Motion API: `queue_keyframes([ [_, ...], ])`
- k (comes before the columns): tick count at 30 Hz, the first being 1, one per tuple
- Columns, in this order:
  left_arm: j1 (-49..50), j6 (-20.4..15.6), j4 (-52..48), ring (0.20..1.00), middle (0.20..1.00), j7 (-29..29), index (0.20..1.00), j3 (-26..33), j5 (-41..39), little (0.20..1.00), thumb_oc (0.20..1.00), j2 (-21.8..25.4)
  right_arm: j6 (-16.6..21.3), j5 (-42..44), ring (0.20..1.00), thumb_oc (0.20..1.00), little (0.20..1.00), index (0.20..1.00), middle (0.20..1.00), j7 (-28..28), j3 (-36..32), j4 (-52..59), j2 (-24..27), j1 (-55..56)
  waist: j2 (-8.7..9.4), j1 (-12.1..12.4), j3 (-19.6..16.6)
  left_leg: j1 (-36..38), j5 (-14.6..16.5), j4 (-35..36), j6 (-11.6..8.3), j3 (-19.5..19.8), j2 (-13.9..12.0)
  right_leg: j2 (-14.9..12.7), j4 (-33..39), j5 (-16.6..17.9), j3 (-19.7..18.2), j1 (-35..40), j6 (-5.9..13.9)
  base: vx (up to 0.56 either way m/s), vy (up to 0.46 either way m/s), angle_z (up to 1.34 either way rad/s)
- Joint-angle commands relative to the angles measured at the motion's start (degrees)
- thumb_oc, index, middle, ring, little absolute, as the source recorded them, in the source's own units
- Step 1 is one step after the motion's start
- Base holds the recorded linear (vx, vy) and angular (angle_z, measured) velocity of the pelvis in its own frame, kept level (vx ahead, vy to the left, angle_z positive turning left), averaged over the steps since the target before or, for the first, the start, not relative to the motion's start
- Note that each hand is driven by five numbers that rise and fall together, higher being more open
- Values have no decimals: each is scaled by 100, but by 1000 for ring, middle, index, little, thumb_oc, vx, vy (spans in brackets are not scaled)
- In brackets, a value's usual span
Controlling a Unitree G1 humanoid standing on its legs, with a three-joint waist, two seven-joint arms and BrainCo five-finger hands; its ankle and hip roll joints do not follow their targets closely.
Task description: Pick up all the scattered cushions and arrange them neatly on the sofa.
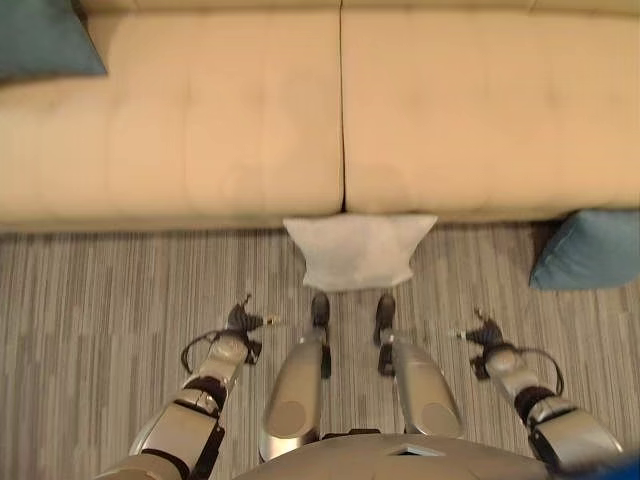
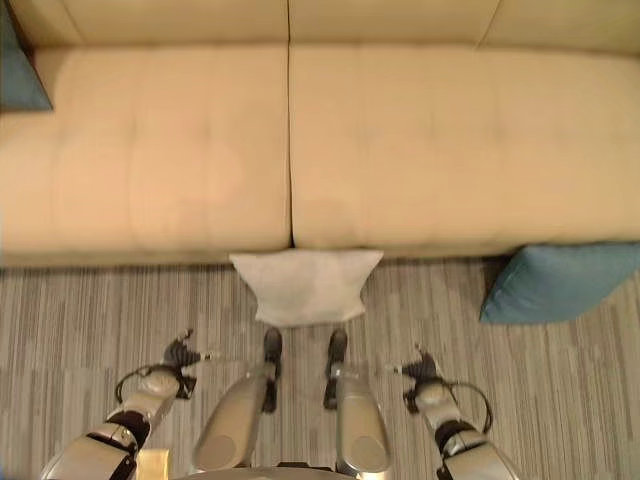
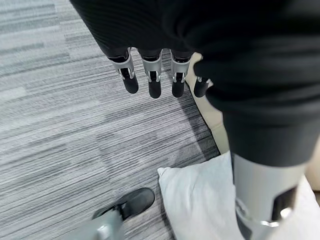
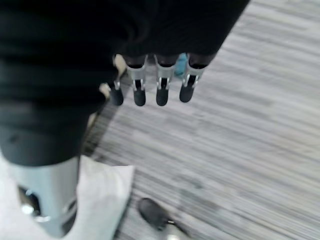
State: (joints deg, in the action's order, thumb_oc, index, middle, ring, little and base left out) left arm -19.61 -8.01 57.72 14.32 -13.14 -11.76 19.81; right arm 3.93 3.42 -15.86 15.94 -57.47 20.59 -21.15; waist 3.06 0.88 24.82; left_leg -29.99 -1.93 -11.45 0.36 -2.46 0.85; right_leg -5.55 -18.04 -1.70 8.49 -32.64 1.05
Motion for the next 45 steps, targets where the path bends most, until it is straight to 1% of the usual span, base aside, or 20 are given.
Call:
queue_keyframes([
  [1, 489, -370, -243, 1000, 1000, 307, 1000, 129, -677, 1000, 1000, -28, 296, 287, 1000, 1000, 1000, 1000, 1000, -451, 61, 394, 129, 547, 135, -48, -657, -105, 478, -194, -69, 49, 82, -179, 531, 143, -194, 158, 374, -118, -66, 16],
  [2, 398, -530, -680, 1000, 1000, 452, 1000, 136, -1040, 1000, 1000, -113, 418, 337, 1000, 1000, 1000, 1000, 1000, -721, 7, 845, 191, 292, 69, -58, -605, -585, 634, -448, -124, 99, 19, -175, 214, -47, -211, -350, 379, -118, -66, 12],
  [3, 397, -529, -680, 1000, 1000, 453, 1000, 136, -1040, 1000, 1000, -114, 418, 337, 1000, 1000, 1000, 1000, 1000, -721, 7, 844, 191, 291, 67, -61, -620, -610, 638, -461, -124, 101, 19, -176, 204, -50, -211, -372, 379, -95, -64, 8],
  [4, 258, -574, -767, 1000, 1000, 519, 1000, 87, -1129, 1000, 1000, -162, 474, 338, 1000, 1000, 1000, 1000, 1000, -890, -2, 932, 194, 99, 35, -73, -610, -944, 607, -556, -133, 151, 7, -194, 44, -65, -198, -720, 365, -87, -40, 11],
  [9, -356, -572, -982, 1000, 1000, 744, 1000, -132, -1051, 1000, 1000, -165, 655, 518, 1000, 1000, 1000, 1000, 1000, -1282, -67, 1150, 147, -524, -30, -133, -634, -1864, 484, -637, -197, 214, -43, -211, -204, -81, -193, -1681, 359, -97, -45, 9],
  [10, -662, -563, -983, 1000, 1000, 835, 1000, -182, -1003, 1000, 1000, -75, 723, 684, 1000, 1000, 1000, 1000, 1000, -1364, -87, 1140, 124, -807, -42, -173, -648, -2275, 430, -665, -229, 255, -39, -213, -274, -59, -211, -2093, 373, -77, -39, 4],
  [13, -1024, -546, -943, 1000, 1000, 938, 1000, -243, -956, 1000, 1000, -7, 746, 770, 1000, 1000, 1000, 1000, 1000, -1464, -61, 1118, 121, -1133, -70, -223, -670, -2711, 381, -714, -274, 274, -74, -236, -381, -47, -226, -2545, 389, -47, -30, 3],
  [16, -1435, -532, -994, 1000, 1000, 1059, 1000, -313, -913, 1000, 1000, 144, 786, 840, 1000, 1000, 1000, 1000, 1000, -1597, -71, 1165, 129, -1424, -87, -299, -731, -3318, 331, -836, -291, 325, -81, -241, -572, -45, -265, -3151, 398, -30, -47, 7],
  [19, -1435, -532, -994, 1000, 1000, 1059, 1000, -314, -913, 1000, 1000, 144, 786, 840, 1000, 1000, 1000, 1000, 1000, -1597, -71, 1165, 129, -1424, -87, -299, -737, -3326, 332, -839, -291, 325, -81, -242, -575, -46, -266, -3160, 398, 0, -3, 6],
  [20, -1589, -546, -1037, 1000, 1000, 1092, 1000, -335, -888, 1000, 1000, 224, 799, 888, 1000, 1000, 1000, 1000, 1000, -1635, -83, 1148, 135, -1523, -94, -327, -741, -3535, 318, -885, -295, 334, -96, -237, -636, -46, -277, -3354, 398, 40, -26, 3],
  [21, -2039, -544, -1087, 1000, 1000, 1178, 1000, -422, -899, 1000, 1000, 395, 784, 894, 1000, 1000, 1000, 1000, 1000, -1704, 1, 1167, 179, -1835, -137, -408, -794, -4191, 290, -1042, -296, 335, -135, -243, -853, -62, -314, -4009, 416, 59, -25, 11],
  [22, -2131, -554, -1169, 1000, 1000, 1219, 1000, -435, -908, 1000, 1000, 432, 778, 880, 1000, 1000, 1000, 1000, 1000, -1719, 14, 1201, 199, -1900, -158, -413, -780, -4378, 281, -1083, -274, 323, -137, -240, -946, -58, -331, -4213, 435, 63, -16, 11],
  [31, -2612, -548, -1193, 1000, 1000, 1277, 1000, -579, -932, 1000, 1000, 566, 834, 1010, 1000, 1000, 1000, 1000, 1000, -1646, 169, 1187, 309, -2374, -269, -405, -811, -4929, 364, -1402, -188, 311, -122, -233, -1347, -141, -455, -4841, 462, 34, -4, 0],
  [36, -3149, -489, -1078, 1000, 1000, 1347, 1000, -815, -918, 1000, 1000, 682, 854, 1172, 1000, 1000, 1000, 1000, 1000, -1674, 399, 1006, 403, -3028, -305, -397, -717, -5246, 467, -1708, -108, 324, -145, -224, -1691, -210, -509, -5216, 476, 66, -12, -2],
  [37, -3433, -476, -989, 1000, 1000, 1376, 1000, -928, -950, 1000, 1000, 701, 834, 1235, 1000, 1000, 1000, 1000, 1000, -1676, 551, 886, 443, -3375, -315, -388, -665, -5397, 495, -1868, -82, 338, -144, -221, -1854, -255, -516, -5356, 470, 56, -32, -1],
  [39, -3548, -468, -999, 1000, 1000, 1395, 1000, -970, -942, 1000, 1000, 711, 836, 1250, 1000, 1000, 1000, 1000, 1000, -1672, 609, 873, 445, -3501, -319, -382, -661, -5425, 507, -1903, -79, 344, -145, -213, -1885, -270, -519, -5386, 461, 38, -32, 3],
  [41, -3887, -448, -922, 1000, 1000, 1411, 1000, -1141, -929, 1000, 1000, 693, 809, 1243, 1000, 1000, 1000, 1000, 1000, -1676, 879, 780, 452, -3921, -320, -351, -651, -5508, 533, -2012, -66, 352, -135, -198, -1976, -282, -520, -5463, 452, 28, -40, 1],
  [44, -4349, -439, -959, 1000, 1000, 1491, 1000, -1377, -875, 1000, 1000, 592, 817, 1269, 1000, 1000, 1000, 1000, 1000, -1764, 1115, 841, 278, -4379, -319, -337, -641, -5632, 537, -2067, -61, 386, -113, -154, -1997, -256, -504, -5570, 454, 32, -50, 0],
  [45, -4625, -510, -1089, 1000, 1000, 1628, 1000, -1435, -997, 1000, 1000, 318, 913, 1410, 1000, 1000, 1000, 1000, 1000, -1873, 1149, 1003, -17, -4617, -312, -346, -655, -5735, 536, -2099, -53, 415, -105, -132, -1986, -240, -491, -5648, 460, 21, -44, 1],
])
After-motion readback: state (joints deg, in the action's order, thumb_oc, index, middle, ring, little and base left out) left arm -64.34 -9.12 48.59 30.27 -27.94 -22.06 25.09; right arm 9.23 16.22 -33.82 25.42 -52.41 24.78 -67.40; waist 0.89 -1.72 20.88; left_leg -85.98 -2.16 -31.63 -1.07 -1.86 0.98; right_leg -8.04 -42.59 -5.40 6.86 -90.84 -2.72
